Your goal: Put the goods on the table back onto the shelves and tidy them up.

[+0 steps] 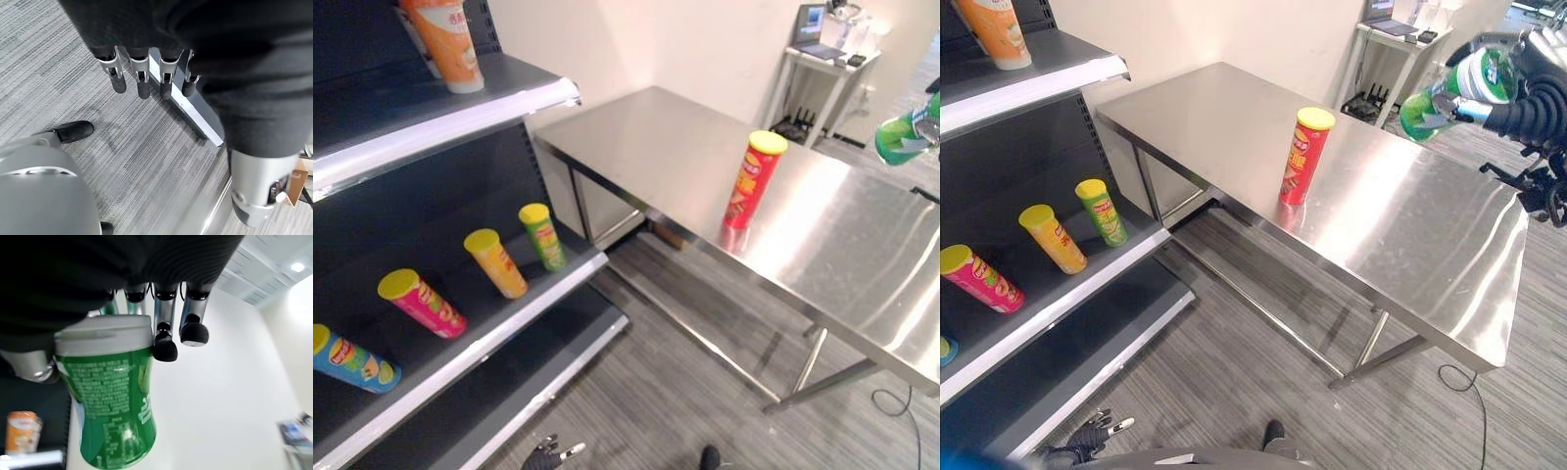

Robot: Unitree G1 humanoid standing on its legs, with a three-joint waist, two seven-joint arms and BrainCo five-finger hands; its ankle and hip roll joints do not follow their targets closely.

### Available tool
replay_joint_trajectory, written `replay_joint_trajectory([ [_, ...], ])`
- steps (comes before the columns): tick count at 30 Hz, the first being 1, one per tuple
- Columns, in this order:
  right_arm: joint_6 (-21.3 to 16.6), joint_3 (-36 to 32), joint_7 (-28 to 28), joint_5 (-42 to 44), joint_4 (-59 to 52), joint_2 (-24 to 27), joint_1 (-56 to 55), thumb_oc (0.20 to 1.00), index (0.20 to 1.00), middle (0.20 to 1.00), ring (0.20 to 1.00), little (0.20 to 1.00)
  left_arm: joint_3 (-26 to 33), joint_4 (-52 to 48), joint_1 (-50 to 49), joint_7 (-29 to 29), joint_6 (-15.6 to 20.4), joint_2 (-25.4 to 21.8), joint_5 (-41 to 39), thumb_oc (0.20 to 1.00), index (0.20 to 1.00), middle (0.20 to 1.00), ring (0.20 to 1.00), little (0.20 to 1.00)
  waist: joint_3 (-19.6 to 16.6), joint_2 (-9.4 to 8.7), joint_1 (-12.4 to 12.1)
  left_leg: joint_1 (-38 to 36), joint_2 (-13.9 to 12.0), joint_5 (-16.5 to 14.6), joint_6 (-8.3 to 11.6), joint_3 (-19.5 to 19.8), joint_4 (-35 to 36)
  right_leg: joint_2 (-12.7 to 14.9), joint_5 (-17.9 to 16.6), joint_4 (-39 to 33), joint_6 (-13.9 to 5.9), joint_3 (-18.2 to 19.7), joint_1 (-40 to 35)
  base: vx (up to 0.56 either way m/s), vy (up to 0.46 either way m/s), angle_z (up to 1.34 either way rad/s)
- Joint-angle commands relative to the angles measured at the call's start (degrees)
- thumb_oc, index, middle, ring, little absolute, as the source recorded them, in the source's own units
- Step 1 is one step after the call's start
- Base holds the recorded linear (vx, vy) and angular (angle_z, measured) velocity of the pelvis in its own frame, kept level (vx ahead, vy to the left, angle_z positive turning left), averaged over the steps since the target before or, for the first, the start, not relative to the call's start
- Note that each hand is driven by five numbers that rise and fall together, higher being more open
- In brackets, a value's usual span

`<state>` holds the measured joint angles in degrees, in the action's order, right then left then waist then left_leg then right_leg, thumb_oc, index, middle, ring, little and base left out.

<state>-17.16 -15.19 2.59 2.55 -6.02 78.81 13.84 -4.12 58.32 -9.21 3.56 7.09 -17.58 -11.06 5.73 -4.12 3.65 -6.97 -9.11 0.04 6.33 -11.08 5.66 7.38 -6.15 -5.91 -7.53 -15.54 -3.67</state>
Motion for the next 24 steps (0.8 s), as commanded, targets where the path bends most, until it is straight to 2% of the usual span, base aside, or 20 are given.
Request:
replay_joint_trajectory([
  [1,-1.99,2.61,2.97,2.53,0.03,4.19,7.73,0.200,0.200,0.200,0.200,0.200,-0.49,-0.21,3.62,-1.08,2.50,-3.46,-2.07,1.000,1.000,1.000,1.000,1.000,0.56,-2.13,-3.78,1.81,-5.30,1.13,4.57,3.28,-1.93,-0.81,6.97,0.91,-2.13,0.03,-3.14,-0.06,-0.126,0.34],
  [3,-2.77,5.65,3.38,2.79,-2.01,5.04,12.91,0.200,0.200,0.200,0.200,0.200,0.79,-0.26,3.29,-1.90,2.80,-4.16,-3.28,1.000,1.000,1.000,1.000,1.000,2.00,-2.23,-5.26,4.93,-5.76,1.48,5.35,5.76,-5.35,-1.94,8.44,0.91,-0.97,-0.27,-3.73,-0.08,-0.125,0.44],
  [7,-3.20,8.34,3.56,2.17,-3.81,6.01,17.13,0.200,0.200,0.200,0.200,0.200,1.69,-0.49,2.50,-2.02,3.05,-4.17,-4.53,1.000,1.000,1.000,1.000,1.000,3.06,-2.01,-6.10,8.18,-5.35,2.75,6.00,7.63,-7.35,-2.17,9.16,0.91,-0.26,-2.24,-4.17,-0.08,-0.053,0.66],
  [9,-3.52,10.25,3.56,1.60,-5.07,6.81,19.21,0.200,0.200,0.200,0.200,0.200,1.71,-0.33,2.29,-1.92,3.21,-3.85,-5.10,1.000,1.000,1.000,1.000,1.000,3.30,-1.71,-6.14,10.63,-7.40,6.66,6.67,4.53,-5.70,-1.52,9.21,0.91,-0.51,-6.10,-4.40,-0.11,0.056,0.82],
  [10,-3.50,10.46,3.58,1.58,-5.03,6.84,19.44,0.200,0.200,0.200,0.200,0.200,1.72,-0.34,2.30,-1.93,3.20,-3.81,-5.11,1.000,1.000,1.000,1.000,1.000,3.20,-1.68,-5.99,10.87,-7.30,7.00,6.56,4.64,-5.53,-1.46,8.99,0.91,-0.53,-6.23,-4.18,-0.02,0.140,1.14],
  [11,-3.59,11.25,3.45,1.25,-5.51,7.24,19.65,0.200,0.200,0.200,0.200,0.200,1.90,-0.48,1.76,-1.94,3.31,-3.52,-4.80,1.000,1.000,1.000,1.000,1.000,2.86,-1.35,-5.39,10.21,-10.69,9.49,7.19,0.13,-3.16,-0.53,8.79,0.91,-1.03,-8.45,-4.29,0.01,0.099,1.13],
  [12,-3.57,11.37,3.45,1.24,-5.53,7.22,19.76,0.200,0.200,0.200,0.200,0.200,1.93,-0.50,1.72,-1.95,3.31,-3.50,-4.79,1.000,1.000,1.000,1.000,1.000,2.90,-1.32,-5.37,10.04,-10.72,9.60,7.24,0.10,-2.97,-0.58,8.82,0.91,-1.01,-8.44,-4.36,0.01,0.156,1.09],
  [14,-3.60,11.96,2.78,0.06,-7.34,6.78,18.99,0.200,0.200,0.200,0.200,0.200,3.08,-0.33,1.40,-2.36,3.60,-2.87,-5.19,1.000,1.000,1.000,1.000,1.000,2.44,-0.82,-4.48,8.59,-15.42,11.93,8.36,-4.15,-2.46,1.51,8.14,0.91,-1.76,-11.13,-4.15,-0.03,0.185,0.83],
  [16,-3.61,11.63,2.40,-0.23,-8.31,6.32,18.12,0.200,0.200,0.200,0.200,0.200,3.56,-0.34,1.05,-2.42,3.67,-2.60,-5.25,1.000,1.000,1.000,1.000,1.000,2.18,-0.49,-4.30,8.07,-16.15,12.57,8.67,-4.38,-2.60,2.27,7.58,0.91,-2.06,-11.88,-3.97,-0.02,0.219,0.62],
  [17,-3.52,11.01,1.38,-0.80,-10.16,5.43,16.50,0.200,0.200,0.200,0.200,0.200,4.27,-0.23,0.57,-2.44,3.72,-1.96,-5.02,1.000,1.000,1.000,1.000,1.000,1.66,0.35,-4.04,6.70,-16.12,12.68,8.67,-3.98,-2.69,3.87,6.52,1.02,-2.61,-12.82,-3.49,-0.03,0.242,0.38],
  [19,-3.43,9.97,1.25,-1.04,-10.70,4.70,15.00,0.200,0.200,0.200,0.200,0.200,4.14,-0.05,0.38,-2.35,3.76,-1.85,-4.66,1.000,1.000,1.000,1.000,1.000,1.47,0.64,-3.98,6.12,-15.54,11.99,8.67,-3.85,-2.45,4.80,5.91,1.16,-3.04,-13.45,-3.45,0.02,0.250,0.28],
  [20,-2.78,9.84,0.65,-2.38,-11.79,4.22,14.23,0.200,0.200,0.200,0.200,0.200,3.68,0.18,0.35,-2.18,3.56,-1.76,-3.84,1.000,1.000,1.000,1.000,1.000,0.88,1.54,-3.63,5.21,-14.54,9.14,8.67,-3.93,-1.60,6.26,5.53,1.33,-4.20,-13.45,-4.03,0.00,0.261,0.43],
  [21,-2.68,9.76,0.64,-2.45,-11.88,4.22,14.15,0.200,0.200,0.200,0.200,0.200,3.64,0.13,0.33,-2.18,3.58,-1.72,-3.80,1.000,1.000,1.000,1.000,1.000,1.13,1.48,-3.81,5.68,-14.41,9.81,8.67,-4.43,-1.95,6.53,4.52,1.38,-3.86,-14.35,-3.63,0.02,0.251,0.55],
  [24,-1.76,11.39,0.20,-3.47,-12.45,2.46,14.62,0.200,0.200,0.200,0.200,0.200,3.20,-0.34,-0.11,-1.87,3.27,-2.10,-2.73,1.000,1.000,1.000,1.000,1.000,1.04,1.85,-4.39,5.73,-11.71,6.22,7.49,-4.59,-2.23,9.85,2.27,2.03,-4.93,-14.28,-3.40,-0.01,0.316,0.58],
])
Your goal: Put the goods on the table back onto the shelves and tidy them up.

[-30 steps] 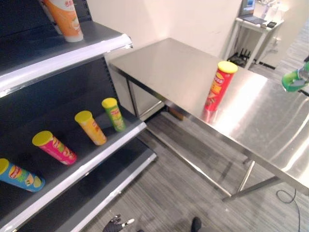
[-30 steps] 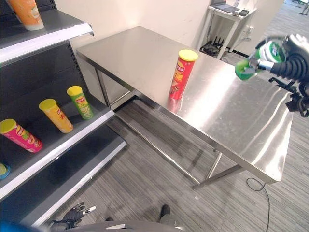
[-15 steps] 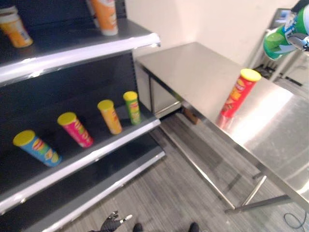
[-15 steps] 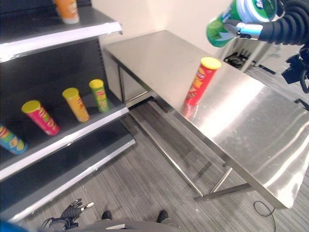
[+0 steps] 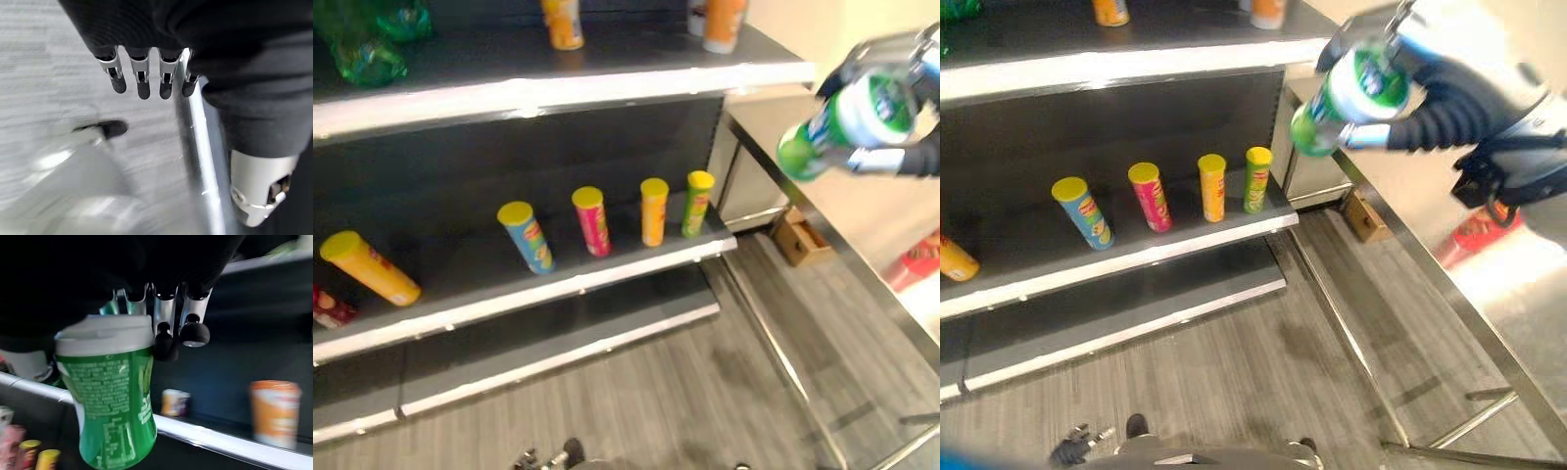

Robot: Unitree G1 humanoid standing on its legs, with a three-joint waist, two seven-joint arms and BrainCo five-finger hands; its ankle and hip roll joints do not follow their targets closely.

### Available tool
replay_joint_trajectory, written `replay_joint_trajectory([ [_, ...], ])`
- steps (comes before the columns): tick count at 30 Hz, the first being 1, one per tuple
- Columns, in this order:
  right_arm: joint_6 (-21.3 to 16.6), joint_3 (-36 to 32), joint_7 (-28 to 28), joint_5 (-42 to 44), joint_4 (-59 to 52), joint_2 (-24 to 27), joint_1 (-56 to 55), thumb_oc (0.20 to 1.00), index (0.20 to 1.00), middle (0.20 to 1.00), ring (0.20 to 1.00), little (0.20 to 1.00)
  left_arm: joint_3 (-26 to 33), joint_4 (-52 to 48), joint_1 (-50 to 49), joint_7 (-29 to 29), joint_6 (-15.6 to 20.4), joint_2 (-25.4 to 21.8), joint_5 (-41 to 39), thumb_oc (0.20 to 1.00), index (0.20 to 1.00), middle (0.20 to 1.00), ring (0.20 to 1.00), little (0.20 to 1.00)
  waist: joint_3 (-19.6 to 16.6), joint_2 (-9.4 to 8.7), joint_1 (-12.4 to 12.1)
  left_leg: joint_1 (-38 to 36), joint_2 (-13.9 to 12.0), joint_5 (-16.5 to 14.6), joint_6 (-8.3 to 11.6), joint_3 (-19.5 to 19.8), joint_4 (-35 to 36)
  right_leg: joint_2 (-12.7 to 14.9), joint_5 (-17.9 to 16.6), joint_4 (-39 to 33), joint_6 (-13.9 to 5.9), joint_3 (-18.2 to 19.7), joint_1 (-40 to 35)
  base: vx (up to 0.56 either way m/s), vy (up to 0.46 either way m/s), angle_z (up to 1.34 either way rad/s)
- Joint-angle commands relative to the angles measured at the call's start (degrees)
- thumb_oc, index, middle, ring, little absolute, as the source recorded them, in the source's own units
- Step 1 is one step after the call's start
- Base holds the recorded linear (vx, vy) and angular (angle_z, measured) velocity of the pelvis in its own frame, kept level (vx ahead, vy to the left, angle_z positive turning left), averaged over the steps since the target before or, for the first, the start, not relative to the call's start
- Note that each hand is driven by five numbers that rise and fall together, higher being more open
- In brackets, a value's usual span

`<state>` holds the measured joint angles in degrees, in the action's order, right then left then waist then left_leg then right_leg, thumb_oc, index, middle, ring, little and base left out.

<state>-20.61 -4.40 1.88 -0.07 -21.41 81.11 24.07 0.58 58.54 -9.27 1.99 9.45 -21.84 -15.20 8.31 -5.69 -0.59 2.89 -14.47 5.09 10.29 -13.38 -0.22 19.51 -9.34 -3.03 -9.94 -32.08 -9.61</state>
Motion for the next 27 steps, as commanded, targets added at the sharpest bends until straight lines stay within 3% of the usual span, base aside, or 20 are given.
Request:
replay_joint_trajectory([
  [1,2.53,1.14,0.99,-2.40,3.29,-0.65,4.48,0.200,0.200,0.200,0.200,0.200,-1.41,-0.64,-0.03,-0.37,0.80,1.85,1.95,1.000,1.000,1.000,1.000,1.000,-1.58,2.79,-0.51,-4.17,-2.73,-1.68,1.81,-1.65,3.62,1.75,3.24,0.32,-3.86,2.48,3.61,-0.01,0.454,0.21],
  [3,3.20,2.05,1.60,-3.97,4.03,-1.11,5.07,0.200,0.200,0.200,0.200,0.200,-1.29,-0.55,0.09,-0.65,0.94,1.21,2.86,1.000,1.000,1.000,1.000,1.000,-1.39,2.02,-1.07,-4.17,0.64,-3.37,0.37,-1.46,3.42,5.14,1.21,1.96,-4.70,2.77,4.92,0.03,0.462,0.17],
  [4,4.05,2.35,1.36,-4.71,4.65,-2.24,4.37,0.200,0.200,0.200,0.200,0.200,-0.44,-0.23,-0.26,-0.50,0.76,0.69,2.93,1.000,1.000,1.000,1.000,1.000,-1.61,1.45,-1.62,-5.67,4.14,-6.31,-1.25,-0.66,4.62,8.22,-0.11,4.87,-5.06,3.36,5.07,0.08,0.374,0.18],
  [7,4.63,2.52,1.31,-5.61,4.71,-2.94,3.98,0.200,0.200,0.200,0.200,0.200,0.14,0.04,-0.41,-0.68,0.57,0.20,3.01,1.000,1.000,1.000,1.000,1.000,-0.99,1.00,-2.01,-6.65,6.26,-7.39,-2.45,-0.29,4.98,10.30,-2.07,8.29,-5.06,3.85,5.74,0.05,0.250,0.11],
  [9,4.87,2.78,1.40,-6.01,4.92,-2.81,4.09,0.200,0.200,0.200,0.200,0.200,0.12,-0.08,-0.21,-0.77,0.49,-0.53,3.27,1.000,1.000,1.000,1.000,1.000,0.32,0.31,-1.83,-6.70,8.14,-6.76,-3.89,-0.01,5.22,11.80,-5.38,12.05,-5.01,4.76,7.14,-0.04,0.196,-0.08],
  [10,5.19,3.44,1.38,-5.78,5.37,-2.82,4.39,0.200,0.200,0.200,0.200,0.200,-0.56,-0.16,0.30,-0.88,0.34,-1.61,3.82,1.000,1.000,1.000,1.000,1.000,1.17,0.18,-1.24,-6.64,8.39,-6.79,-4.64,1.19,5.22,10.42,-5.46,15.87,-4.88,8.96,9.06,-0.07,0.133,0.16],
  [11,5.18,3.70,1.39,-5.77,5.45,-2.80,4.68,0.200,0.200,0.200,0.200,0.200,-0.51,-0.15,0.30,-0.87,0.34,-1.57,3.82,1.000,1.000,1.000,1.000,1.000,1.13,0.16,-1.43,-6.64,8.39,-6.83,-4.63,0.94,5.22,10.47,-5.30,16.22,-4.87,9.38,9.49,0.00,0.116,0.32],
  [12,4.74,4.32,0.61,-5.08,4.99,-1.93,4.28,0.200,0.200,0.200,0.200,0.200,-1.06,-0.20,0.54,-0.69,0.33,-2.16,3.56,1.000,1.000,1.000,1.000,1.000,1.56,0.12,-0.60,-6.69,8.45,-7.01,-4.84,1.47,5.22,7.90,-2.47,16.30,-3.70,12.18,10.42,0.02,0.067,0.42],
  [13,4.94,4.66,0.41,-4.91,5.17,-1.59,4.97,0.200,0.200,0.200,0.200,0.200,-0.93,-0.41,0.44,-0.53,0.29,-2.51,3.52,1.000,1.000,1.000,1.000,1.000,1.48,0.02,-0.60,-6.63,8.70,-6.76,-4.95,1.79,5.22,6.76,-2.37,15.67,-4.10,13.62,10.91,0.06,0.107,0.29],
  [16,4.52,8.22,-0.23,-2.89,5.71,0.04,8.96,0.200,0.200,0.200,0.200,0.200,-2.14,-0.16,0.95,0.10,0.27,-2.75,3.17,1.000,1.000,1.000,1.000,1.000,1.37,0.50,-0.10,-6.71,9.05,-6.88,-5.22,3.58,5.22,-0.27,5.36,12.09,-2.56,16.74,11.67,0.07,0.041,0.25],
  [18,4.16,13.04,-0.38,-1.61,6.29,1.37,14.37,0.200,0.200,0.200,0.200,0.200,-2.67,0.07,1.66,0.33,0.31,-2.90,3.03,1.000,1.000,1.000,1.000,1.000,1.48,0.27,0.49,-6.67,9.46,-6.81,-5.14,4.56,5.22,-2.95,4.72,8.59,-2.81,19.31,13.00,0.06,-0.049,0.26],
  [21,4.08,17.49,-0.68,-1.48,6.44,2.45,19.56,0.200,0.200,0.200,0.200,0.200,-3.14,-0.51,2.37,0.15,0.66,-2.24,3.07,1.000,1.000,1.000,1.000,1.000,0.32,-1.25,0.67,-6.77,9.90,-7.03,-4.47,5.50,5.22,-4.87,4.64,2.04,-3.09,21.79,10.09,0.07,-0.085,0.38],
  [27,3.78,19.45,0.10,-1.66,6.10,1.13,22.45,0.200,0.200,0.200,0.200,0.200,-4.35,-1.25,1.66,0.34,0.58,0.02,2.43,1.000,1.000,1.000,1.000,1.000,-1.94,-1.35,0.63,-8.55,7.73,-7.38,-3.38,5.63,5.22,-6.57,4.88,-1.28,-2.60,19.64,5.87,0.13,-0.102,0.11],
])
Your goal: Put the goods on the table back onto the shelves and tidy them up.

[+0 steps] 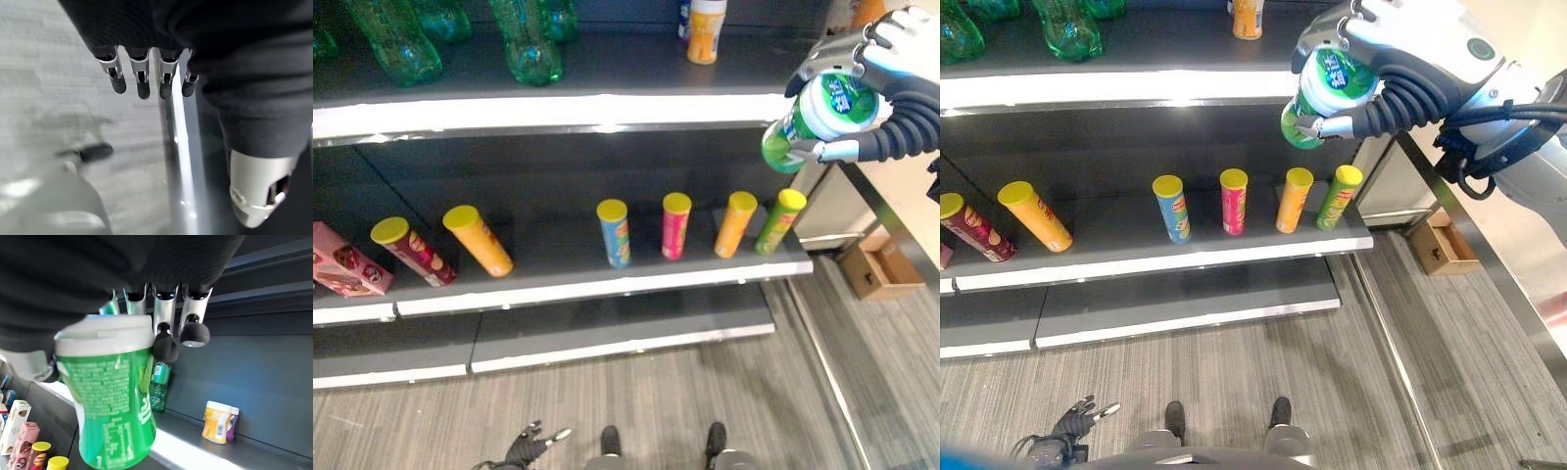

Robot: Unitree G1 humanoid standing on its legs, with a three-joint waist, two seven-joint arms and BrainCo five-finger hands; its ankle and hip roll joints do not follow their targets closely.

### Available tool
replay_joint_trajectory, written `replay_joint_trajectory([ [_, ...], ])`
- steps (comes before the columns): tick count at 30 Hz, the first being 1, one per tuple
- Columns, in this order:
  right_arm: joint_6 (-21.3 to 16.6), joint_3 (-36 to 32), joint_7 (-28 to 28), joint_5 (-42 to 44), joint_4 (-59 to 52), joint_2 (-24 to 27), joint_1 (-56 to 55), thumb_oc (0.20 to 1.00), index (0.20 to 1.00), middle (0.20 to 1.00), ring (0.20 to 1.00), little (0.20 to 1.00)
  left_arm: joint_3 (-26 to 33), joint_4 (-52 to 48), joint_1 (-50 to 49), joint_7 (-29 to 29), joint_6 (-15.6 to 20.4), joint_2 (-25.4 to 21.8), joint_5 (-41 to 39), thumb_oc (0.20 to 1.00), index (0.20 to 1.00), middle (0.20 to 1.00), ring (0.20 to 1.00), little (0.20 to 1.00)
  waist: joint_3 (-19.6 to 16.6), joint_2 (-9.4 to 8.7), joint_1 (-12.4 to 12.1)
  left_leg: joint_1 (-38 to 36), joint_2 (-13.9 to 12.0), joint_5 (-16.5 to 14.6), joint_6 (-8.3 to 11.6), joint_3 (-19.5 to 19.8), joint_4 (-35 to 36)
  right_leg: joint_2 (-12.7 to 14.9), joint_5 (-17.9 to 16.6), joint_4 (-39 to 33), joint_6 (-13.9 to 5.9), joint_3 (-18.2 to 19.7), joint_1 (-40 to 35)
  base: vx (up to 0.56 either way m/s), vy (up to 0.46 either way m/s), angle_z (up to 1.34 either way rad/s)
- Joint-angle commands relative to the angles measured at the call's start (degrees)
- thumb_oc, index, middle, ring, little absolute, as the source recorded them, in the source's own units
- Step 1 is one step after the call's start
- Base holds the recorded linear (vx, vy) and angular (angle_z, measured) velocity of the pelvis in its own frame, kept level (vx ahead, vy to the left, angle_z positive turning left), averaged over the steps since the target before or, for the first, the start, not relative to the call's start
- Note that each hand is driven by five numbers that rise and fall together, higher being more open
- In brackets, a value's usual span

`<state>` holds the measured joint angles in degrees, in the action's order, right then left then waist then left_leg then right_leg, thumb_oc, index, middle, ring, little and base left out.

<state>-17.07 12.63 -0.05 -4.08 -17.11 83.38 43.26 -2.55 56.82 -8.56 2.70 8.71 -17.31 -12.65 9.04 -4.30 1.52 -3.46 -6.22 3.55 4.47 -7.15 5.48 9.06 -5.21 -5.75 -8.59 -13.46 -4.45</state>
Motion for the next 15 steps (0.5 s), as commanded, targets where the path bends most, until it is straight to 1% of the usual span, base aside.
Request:
replay_joint_trajectory([
  [1,0.25,3.32,1.99,2.47,2.07,-1.83,4.58,0.200,0.200,0.200,0.200,0.200,-1.60,0.69,0.98,-0.41,1.14,-4.30,-0.11,1.000,1.000,1.000,1.000,1.000,-3.00,-2.94,-2.00,-2.38,-1.08,-5.79,2.77,-0.54,-0.48,3.46,1.21,1.23,-3.71,0.53,0.28,0.07,-0.087,0.04],
  [2,0.24,3.98,2.02,2.48,2.23,-1.84,5.25,0.200,0.200,0.200,0.200,0.200,-1.53,0.70,0.96,-0.41,1.15,-4.19,-0.11,1.000,1.000,1.000,1.000,1.000,-3.00,-2.84,-1.89,-2.39,-1.11,-5.79,2.80,-0.53,-0.48,3.43,1.22,1.23,-3.69,0.51,0.26,0.06,-0.088,0.06],
  [3,0.28,4.81,1.87,2.67,2.54,-1.91,6.11,0.200,0.200,0.200,0.200,0.200,-1.93,0.80,1.16,-0.43,1.07,-4.21,-0.23,1.000,1.000,1.000,1.000,1.000,-3.09,-3.17,-2.26,-2.42,-1.45,-5.69,3.02,-0.48,-0.48,3.21,1.35,1.15,-3.53,0.28,0.20,0.04,-0.096,0.06],
  [5,0.38,10.45,1.06,4.67,4.62,-2.41,12.11,0.200,0.200,0.200,0.200,0.200,-2.74,1.13,1.24,-0.40,1.01,-4.58,-0.35,1.000,1.000,1.000,1.000,1.000,-3.26,-3.75,-3.21,-2.53,-2.20,-5.49,3.54,-0.46,-0.48,2.58,1.94,0.98,-3.20,-0.30,-0.24,0.04,-0.112,0.02],
  [6,0.32,11.64,1.10,4.73,4.96,-2.48,13.33,0.200,0.200,0.200,0.200,0.200,-2.62,1.14,1.20,-0.40,1.01,-4.39,-0.37,1.000,1.000,1.000,1.000,1.000,-3.27,-3.59,-3.05,-2.53,-2.21,-5.49,3.56,-0.47,-0.48,2.57,1.95,0.98,-3.18,-0.29,-0.23,0.02,-0.084,0.04],
  [7,0.90,17.86,0.76,5.85,9.06,-3.17,19.66,0.200,0.200,0.200,0.200,0.200,-3.20,1.27,1.13,-0.49,0.91,-5.03,-0.63,1.000,1.000,1.000,1.000,1.000,-3.43,-4.14,-3.78,-2.55,-2.69,-5.31,3.90,-0.53,-0.48,2.32,2.10,0.81,-2.99,-0.77,-0.46,0.02,-0.098,0.02],
  [8,1.19,24.97,0.58,7.07,13.45,-4.59,27.02,0.200,0.200,0.200,0.200,0.200,-3.10,1.71,0.92,-0.65,0.92,-5.29,-1.22,1.000,1.000,1.000,1.000,1.000,-3.54,-4.24,-4.15,-2.57,-3.12,-5.16,4.20,-0.58,-0.48,2.04,2.40,0.75,-2.74,-1.09,-0.68,0.02,-0.122,0.04],
  [10,1.69,30.79,0.31,7.31,18.39,-6.15,32.83,0.200,0.200,0.200,0.200,0.200,-3.07,1.94,0.79,-0.73,0.89,-5.55,-1.77,1.000,1.000,1.000,1.000,1.000,-3.73,-4.22,-4.53,-2.46,-3.44,-5.00,4.45,-0.36,-0.48,1.83,2.60,0.75,-2.56,-1.52,-0.92,0.01,-0.067,0.02],
  [11,1.61,31.70,0.36,7.38,18.70,-6.30,33.75,0.200,0.200,0.200,0.200,0.200,-3.00,1.93,0.77,-0.72,0.89,-5.35,-1.78,1.000,1.000,1.000,1.000,1.000,-3.73,-4.03,-4.40,-2.45,-3.44,-5.00,4.46,-0.35,-0.48,1.83,2.61,0.75,-2.55,-1.53,-0.92,0.02,-0.033,0.14],
  [12,1.77,34.03,0.48,7.37,20.86,-7.18,36.18,0.200,0.200,0.200,0.200,0.200,-2.91,2.09,0.71,-0.74,0.87,-5.28,-1.99,1.000,1.000,1.000,1.000,1.000,-3.82,-3.83,-4.49,-2.40,-3.56,-4.93,4.58,-0.31,-0.48,1.76,2.70,0.75,-2.49,-1.74,-0.98,0.01,-0.039,0.20],
  [15,2.80,39.19,0.10,6.19,28.72,-10.60,41.20,0.200,0.200,0.200,0.200,0.200,-2.91,2.76,0.57,-0.83,0.78,-6.05,-2.66,1.000,1.000,1.000,1.000,1.000,-3.91,-3.87,-5.65,-2.08,-4.02,-4.50,4.99,0.24,-0.48,1.49,3.18,0.75,-2.17,-2.81,-1.39,0.03,-0.078,0.10],
])
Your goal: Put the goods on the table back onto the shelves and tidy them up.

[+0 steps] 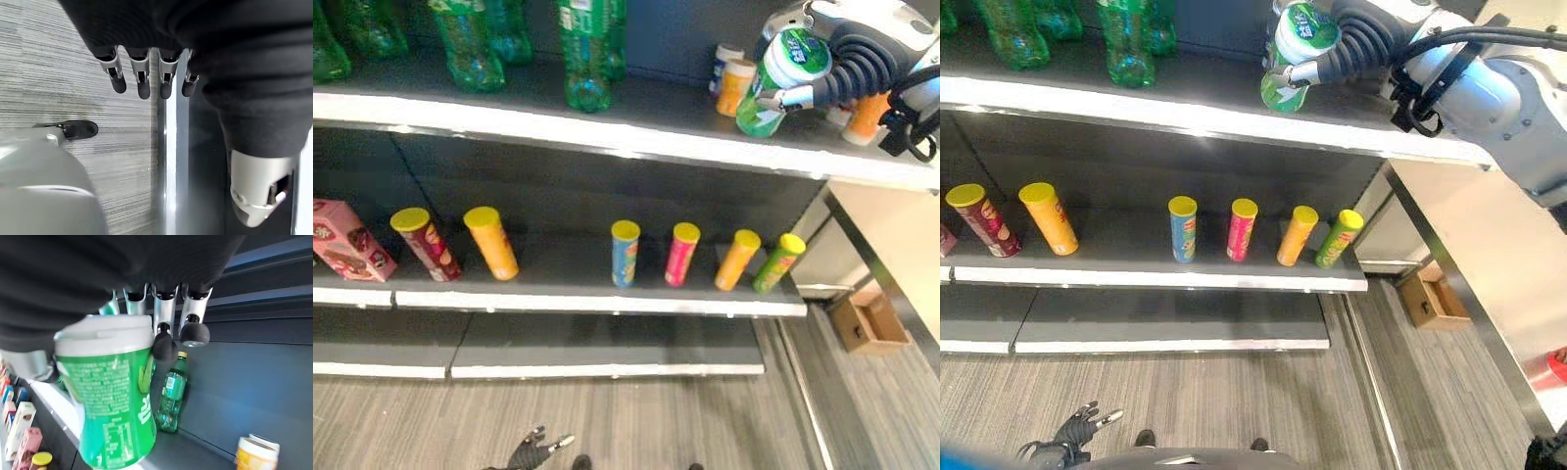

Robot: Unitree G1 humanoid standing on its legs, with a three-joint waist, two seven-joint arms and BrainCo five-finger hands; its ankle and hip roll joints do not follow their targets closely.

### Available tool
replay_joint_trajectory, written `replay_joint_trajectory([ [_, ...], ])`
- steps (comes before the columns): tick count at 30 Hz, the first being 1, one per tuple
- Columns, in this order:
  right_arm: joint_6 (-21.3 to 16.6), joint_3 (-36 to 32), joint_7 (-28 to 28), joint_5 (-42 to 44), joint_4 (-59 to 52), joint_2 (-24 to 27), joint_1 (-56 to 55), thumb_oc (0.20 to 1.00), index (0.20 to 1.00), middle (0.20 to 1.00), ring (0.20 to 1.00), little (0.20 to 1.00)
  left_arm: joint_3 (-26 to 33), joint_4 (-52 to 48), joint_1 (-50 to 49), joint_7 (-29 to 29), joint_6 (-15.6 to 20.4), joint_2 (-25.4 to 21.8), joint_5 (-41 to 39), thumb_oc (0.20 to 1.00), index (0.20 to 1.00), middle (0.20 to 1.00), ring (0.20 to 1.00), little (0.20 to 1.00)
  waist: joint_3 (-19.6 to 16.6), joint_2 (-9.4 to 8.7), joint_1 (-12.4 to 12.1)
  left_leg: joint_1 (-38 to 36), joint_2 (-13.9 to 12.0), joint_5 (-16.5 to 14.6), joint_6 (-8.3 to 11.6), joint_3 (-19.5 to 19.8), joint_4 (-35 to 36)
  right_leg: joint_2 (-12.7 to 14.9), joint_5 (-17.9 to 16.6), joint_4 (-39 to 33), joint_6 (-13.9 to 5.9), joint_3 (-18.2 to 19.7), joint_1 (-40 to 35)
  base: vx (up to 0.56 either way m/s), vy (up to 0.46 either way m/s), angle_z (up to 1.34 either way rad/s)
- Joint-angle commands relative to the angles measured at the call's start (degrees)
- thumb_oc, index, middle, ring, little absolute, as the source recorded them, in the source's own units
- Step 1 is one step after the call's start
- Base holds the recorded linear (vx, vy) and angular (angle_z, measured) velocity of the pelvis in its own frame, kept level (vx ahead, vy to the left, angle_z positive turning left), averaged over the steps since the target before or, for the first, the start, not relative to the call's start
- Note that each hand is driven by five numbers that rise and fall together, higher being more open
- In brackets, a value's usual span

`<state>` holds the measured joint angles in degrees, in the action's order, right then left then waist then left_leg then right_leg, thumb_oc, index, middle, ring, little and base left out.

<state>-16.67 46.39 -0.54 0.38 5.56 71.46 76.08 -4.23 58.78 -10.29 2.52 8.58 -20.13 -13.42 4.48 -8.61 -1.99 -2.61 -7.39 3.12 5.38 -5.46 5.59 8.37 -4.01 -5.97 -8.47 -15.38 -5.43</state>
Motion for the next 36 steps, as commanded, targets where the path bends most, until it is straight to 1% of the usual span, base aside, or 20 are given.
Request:
replay_joint_trajectory([
  [1,2.69,6.97,0.46,0.97,8.20,0.47,10.01,0.200,0.200,0.200,0.200,0.200,-1.16,1.01,2.20,-0.62,0.92,-3.35,-2.01,1.000,1.000,1.000,1.000,1.000,0.59,0.49,-2.42,-2.92,-2.91,-4.03,4.16,-1.32,-0.59,2.13,2.11,0.97,-2.24,-1.23,-0.62,0.02,-0.049,0.12],
  [3,3.05,8.94,0.28,0.41,12.68,-1.81,12.02,0.200,0.200,0.200,0.200,0.200,-1.04,1.59,2.06,-0.53,0.93,-3.35,-2.28,1.000,1.000,1.000,1.000,1.000,0.74,0.76,-2.86,-2.91,-3.06,-3.90,4.31,-1.10,-0.59,2.02,2.26,0.97,-2.13,-1.52,-0.79,0.01,-0.039,0.15],
  [4,2.98,9.19,0.30,0.43,12.86,-1.92,12.27,0.200,0.200,0.200,0.200,0.200,-1.01,1.59,2.05,-0.52,0.93,-3.28,-2.29,1.000,1.000,1.000,1.000,1.000,0.75,0.83,-2.81,-2.91,-3.06,-3.90,4.32,-1.10,-0.59,2.01,2.26,0.97,-2.12,-1.53,-0.80,0.03,-0.040,0.18],
  [5,3.24,10.17,0.14,0.31,16.58,-3.75,13.32,0.200,0.200,0.200,0.200,0.200,-1.06,2.05,1.96,-0.54,1.01,-3.34,-2.52,1.000,1.000,1.000,1.000,1.000,0.68,0.95,-3.24,-2.78,-3.25,-3.78,4.47,-0.84,-0.59,1.88,2.43,0.97,-2.01,-1.95,-0.92,0.02,-0.025,0.16],
  [10,3.23,10.27,0.14,0.32,16.61,-3.77,13.42,0.200,0.200,0.200,0.200,0.200,-1.05,2.05,1.97,-0.55,1.01,-3.29,-2.51,1.000,1.000,1.000,1.000,1.000,0.69,0.99,-3.22,-2.78,-3.25,-3.78,4.47,-0.83,-0.59,1.87,2.43,0.97,-2.01,-1.97,-0.92,0.01,-0.020,0.11],
  [11,4.04,11.59,-0.53,-0.60,22.86,-6.44,13.77,0.200,0.200,0.200,0.200,0.200,-1.33,2.23,2.13,-0.45,0.97,-3.55,-3.02,1.000,1.000,1.000,1.000,1.000,0.65,1.09,-4.06,-2.23,-3.74,-3.34,4.80,-0.03,-0.59,1.55,2.70,0.97,-1.83,-3.09,-1.29,0.04,-0.108,0.09],
  [15,4.99,10.78,-0.13,-2.49,28.56,-9.10,12.60,0.200,0.200,0.200,0.200,0.200,-1.58,3.88,3.14,-0.46,0.93,-3.84,-2.83,1.000,1.000,1.000,1.000,1.000,0.74,1.06,-4.58,-1.89,-4.08,-3.12,5.04,0.55,-0.59,1.30,2.94,0.97,-1.53,-3.77,-1.31,0.02,-0.064,0.23],
  [16,4.95,10.80,-0.11,-2.50,28.63,-9.15,12.63,0.200,0.200,0.200,0.200,0.200,-1.58,3.91,3.16,-0.46,0.94,-3.84,-2.83,1.000,1.000,1.000,1.000,1.000,0.74,1.06,-4.56,-1.88,-4.08,-3.11,5.05,0.56,-0.59,1.29,2.94,0.97,-1.52,-3.79,-1.31,0.01,-0.031,0.07],
  [18,5.37,9.87,-0.03,-2.30,32.40,-10.75,11.89,0.200,0.200,0.200,0.200,0.200,-1.87,4.61,4.02,-0.65,1.15,-3.99,-2.88,1.000,1.000,1.000,1.000,1.000,0.79,1.00,-4.89,-1.55,-4.32,-2.89,5.30,0.88,-0.59,1.11,3.11,0.97,-1.39,-4.24,-1.34,0.01,-0.049,0.02],
  [25,6.17,10.05,-0.16,-3.51,37.70,-13.21,11.99,0.200,0.200,0.200,0.200,0.200,-2.22,5.30,4.71,-0.82,1.16,-4.16,-3.19,1.000,1.000,1.000,1.000,1.000,0.88,1.18,-5.51,-1.27,-4.64,-2.63,5.56,1.39,-0.59,0.76,3.42,0.97,-1.13,-5.13,-1.53,0.01,-0.036,0.07],
  [31,6.42,9.82,-0.45,-3.58,39.68,-13.49,11.45,0.200,0.200,0.200,0.200,0.200,-1.94,5.33,4.70,-0.76,1.09,-4.18,-3.41,1.000,1.000,1.000,1.000,1.000,0.85,1.27,-5.74,-1.29,-4.80,-2.60,5.71,1.72,-0.59,0.51,3.68,0.97,-1.00,-5.64,-1.93,0.00,-0.012,0.03],
  [36,6.65,10.11,-1.70,-2.98,38.79,-13.16,10.68,0.200,0.200,0.200,0.200,0.200,-1.65,5.12,4.54,-0.62,0.85,-4.11,-3.69,1.000,1.000,1.000,1.000,1.000,0.82,1.25,-5.73,-1.41,-4.91,-2.66,5.79,1.79,-0.59,0.33,3.95,0.97,-0.92,-5.91,-2.16,0.00,0.000,0.00],
])
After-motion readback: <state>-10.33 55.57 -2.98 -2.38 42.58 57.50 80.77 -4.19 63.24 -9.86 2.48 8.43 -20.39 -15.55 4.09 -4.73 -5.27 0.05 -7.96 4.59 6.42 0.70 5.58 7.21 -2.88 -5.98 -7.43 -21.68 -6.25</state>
